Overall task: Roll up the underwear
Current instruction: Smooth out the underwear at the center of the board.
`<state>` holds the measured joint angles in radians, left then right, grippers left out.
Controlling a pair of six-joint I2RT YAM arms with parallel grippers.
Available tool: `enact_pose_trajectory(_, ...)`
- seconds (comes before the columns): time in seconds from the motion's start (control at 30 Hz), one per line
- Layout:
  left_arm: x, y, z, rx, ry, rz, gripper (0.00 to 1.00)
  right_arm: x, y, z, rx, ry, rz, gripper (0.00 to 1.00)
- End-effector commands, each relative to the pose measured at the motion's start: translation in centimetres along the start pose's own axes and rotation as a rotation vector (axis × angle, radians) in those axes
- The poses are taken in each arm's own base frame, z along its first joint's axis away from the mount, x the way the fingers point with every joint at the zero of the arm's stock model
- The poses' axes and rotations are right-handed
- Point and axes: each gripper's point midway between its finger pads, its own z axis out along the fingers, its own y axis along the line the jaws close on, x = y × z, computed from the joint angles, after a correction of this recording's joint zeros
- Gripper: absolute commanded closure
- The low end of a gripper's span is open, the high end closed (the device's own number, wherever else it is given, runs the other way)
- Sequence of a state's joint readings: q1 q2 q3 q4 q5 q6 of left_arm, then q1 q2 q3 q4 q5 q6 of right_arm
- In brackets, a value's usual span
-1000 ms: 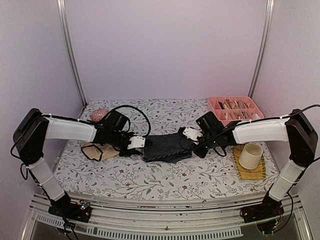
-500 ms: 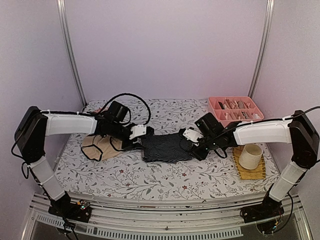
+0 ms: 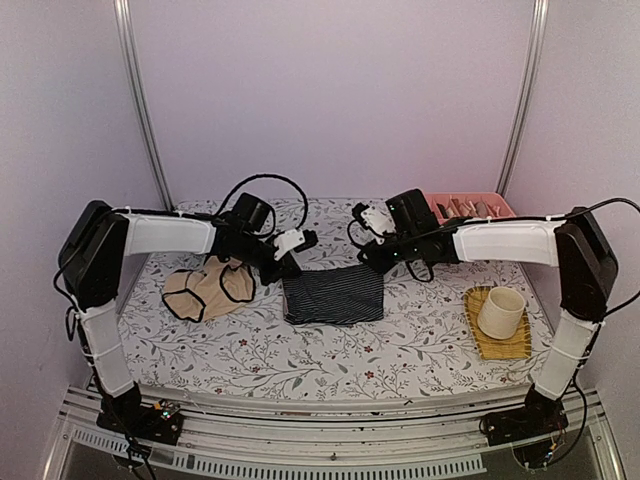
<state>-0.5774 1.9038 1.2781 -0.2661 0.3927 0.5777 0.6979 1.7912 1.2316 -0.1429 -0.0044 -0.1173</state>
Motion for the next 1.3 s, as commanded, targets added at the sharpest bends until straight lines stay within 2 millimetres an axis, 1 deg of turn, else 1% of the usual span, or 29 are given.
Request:
enact_pose_trajectory(0.0, 1.0, 0.8, 1.0, 0.009, 0.027, -0.095, 1.00, -0.2, -2.1, 4.1, -0.092, -0.007, 0.205, 0.69)
enact_pose_trajectory(0.03, 1.2, 1.4, 1.0, -0.023, 0.038, -0.105, 1.00, 0.1, -2.4, 5.0, -0.098, 0.007, 0.212, 0.69)
enact_pose_trajectory(0.07, 2.5, 1.8, 2.0, -0.043, 0.072, -0.123, 1.00, 0.4, -2.7, 5.8, -0.101, 0.023, 0.220, 0.70)
enact_pose_trajectory(0.13, 3.9, 3.1, 2.7, -0.099, 0.121, -0.151, 1.00, 1.0, -3.5, 7.2, -0.098, 0.048, 0.247, 0.70)
enact_pose_trajectory(0.27, 6.6, 4.4, 3.6, -0.152, 0.196, -0.188, 1.00, 3.4, -4.6, 9.5, -0.103, 0.108, 0.306, 0.71)
enact_pose_trajectory(0.4, 9.2, 4.4, 4.4, -0.162, 0.271, -0.206, 1.00, 5.6, -6.1, 10.4, -0.043, 0.163, 0.343, 0.71)
enact_pose_trajectory(0.47, 9.9, 4.1, 4.4, -0.155, 0.291, -0.210, 1.00, 6.3, -7.0, 10.5, -0.007, 0.178, 0.359, 0.71)
enact_pose_trajectory(0.53, 10.1, 3.9, 4.0, -0.148, 0.285, -0.213, 1.00, 7.0, -8.0, 10.6, 0.028, 0.187, 0.382, 0.71)
enact_pose_trajectory(0.57, 10.0, 3.9, 3.8, -0.151, 0.279, -0.213, 1.00, 7.3, -8.6, 10.7, 0.043, 0.191, 0.389, 0.71)
enact_pose_trajectory(0.63, 9.8, 4.1, 3.2, -0.160, 0.269, -0.211, 1.00, 7.2, -9.1, 10.8, 0.058, 0.186, 0.392, 0.71)
enact_pose_trajectory(0.7, 9.3, 4.6, 2.7, -0.173, 0.256, -0.209, 0.96, 5.8, -9.0, 10.3, 0.044, 0.147, 0.381, 0.71)
enact_pose_trajectory(0.77, 8.5, 5.2, 2.1, -0.187, 0.238, -0.206, 0.90, 3.8, -9.0, 9.2, 0.025, 0.092, 0.363, 0.69)
enact_pose_trajectory(0.83, 7.4, 5.9, 1.3, -0.203, 0.215, -0.202, 0.78, 1.6, -9.1, 7.8, 0.022, 0.044, 0.346, 0.60)
enact_pose_trajectory(0.87, 6.7, 6.3, 0.8, -0.215, 0.201, -0.201, 0.70, 0.8, -9.1, 7.0, 0.019, 0.027, 0.330, 0.56)
enact_pose_trajectory(0.9, 6.2, 6.7, 0.4, -0.224, 0.189, -0.199, 0.59, 0.0, -9.0, 6.3, 0.015, 0.011, 0.320, 0.52)
enact_pose_trajectory(0.93, 5.6, 7.0, -0.1, -0.234, 0.176, -0.194, 0.50, -0.6, -8.9, 5.6, 0.007, 0.000, 0.307, 0.49)
enact_pose_trajectory(1.0, 5.1, 7.5, -0.7, -0.247, 0.164, -0.185, 0.38, -1.5, -8.5, 4.3, 0.000, -0.016, 0.274, 0.45)
enact_pose_trajectory(1.03, 3.7, 7.9, -2.0, -0.270, 0.131, -0.170, 0.33, -1.7, -8.3, 3.8, 0.001, -0.021, 0.255, 0.43)
enact_pose_trajectory(1.13, 2.4, 8.1, -3.4, -0.288, 0.101, -0.135, 0.19, -2.0, -7.3, 2.2, 0.010, -0.036, 0.185, 0.39)
enact_pose_trajectory(1.2, 2.0, 7.5, -4.0, -0.272, 0.080, -0.099, 0.15, -2.1, -5.9, 1.2, 0.000, -0.048, 0.131, 0.36)
enact_pose_trajectory(1.27, 1.5, 6.1, -4.6, -0.233, 0.044, -0.031, 0.13, -1.9, -4.0, 0.3, -0.015, -0.065, 0.062, 0.32)
